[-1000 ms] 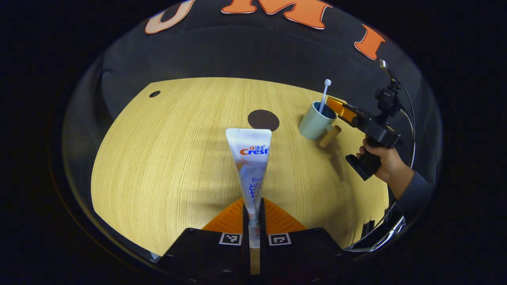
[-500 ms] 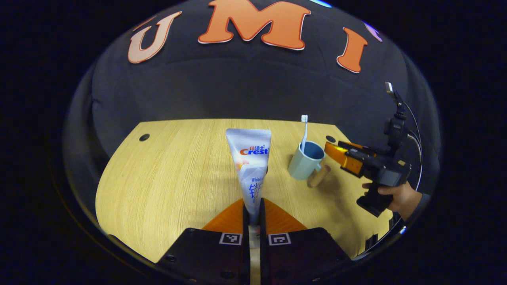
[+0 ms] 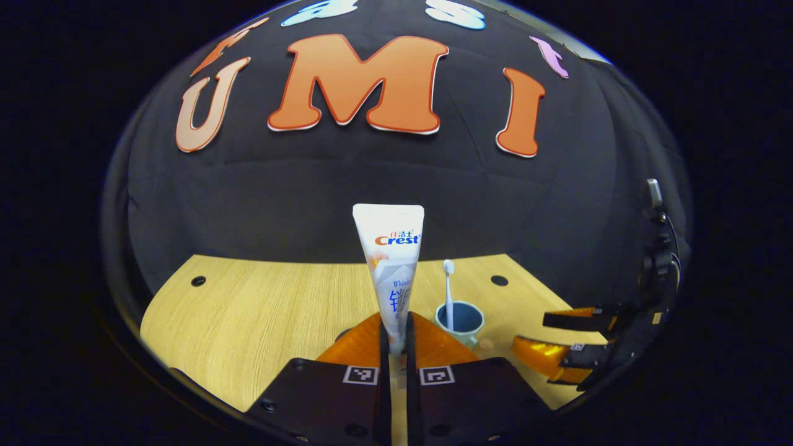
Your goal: Put the toothbrush and toothpaste on the desktop into the cup, then pick up the cup and place it on the coaster on the desktop.
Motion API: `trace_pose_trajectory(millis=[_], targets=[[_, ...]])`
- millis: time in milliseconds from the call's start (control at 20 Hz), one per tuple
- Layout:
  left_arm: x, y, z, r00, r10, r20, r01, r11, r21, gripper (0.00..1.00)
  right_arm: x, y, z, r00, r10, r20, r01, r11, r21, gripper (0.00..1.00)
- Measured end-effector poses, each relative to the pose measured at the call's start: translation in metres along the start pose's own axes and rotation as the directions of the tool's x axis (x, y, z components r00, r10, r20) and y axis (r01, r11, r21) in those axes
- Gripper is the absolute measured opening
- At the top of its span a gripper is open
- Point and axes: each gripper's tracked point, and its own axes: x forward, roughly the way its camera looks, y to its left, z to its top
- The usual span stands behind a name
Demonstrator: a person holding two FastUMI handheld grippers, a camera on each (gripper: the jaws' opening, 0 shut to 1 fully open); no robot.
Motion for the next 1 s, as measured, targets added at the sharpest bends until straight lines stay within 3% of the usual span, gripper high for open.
trace_pose_trajectory(millis=[450, 700, 1000], targets=[[0.054, -0.045, 0.039, 0.974, -0.034, 0.223, 0.034, 0.999, 0.005, 0.09, -0.042, 0.001, -0.029, 0.998, -0.004, -0.062, 0.003, 1.0, -0.01, 0.97], [0.091, -0.07, 0.02, 0.973, -0.058, 0.225, 0.061, 0.998, -0.006, 0.1, -0.053, -0.009, -0.039, 0.995, -0.026, -0.091, 0.027, 1.0, 0.01, 0.97], [0.121, -0.071, -0.014, 0.977, -0.025, 0.212, 0.029, 1.0, -0.013, 0.1, -0.058, -0.027, -0.05, 0.992, -0.059, -0.114, 0.063, 0.998, 0.03, 0.98]])
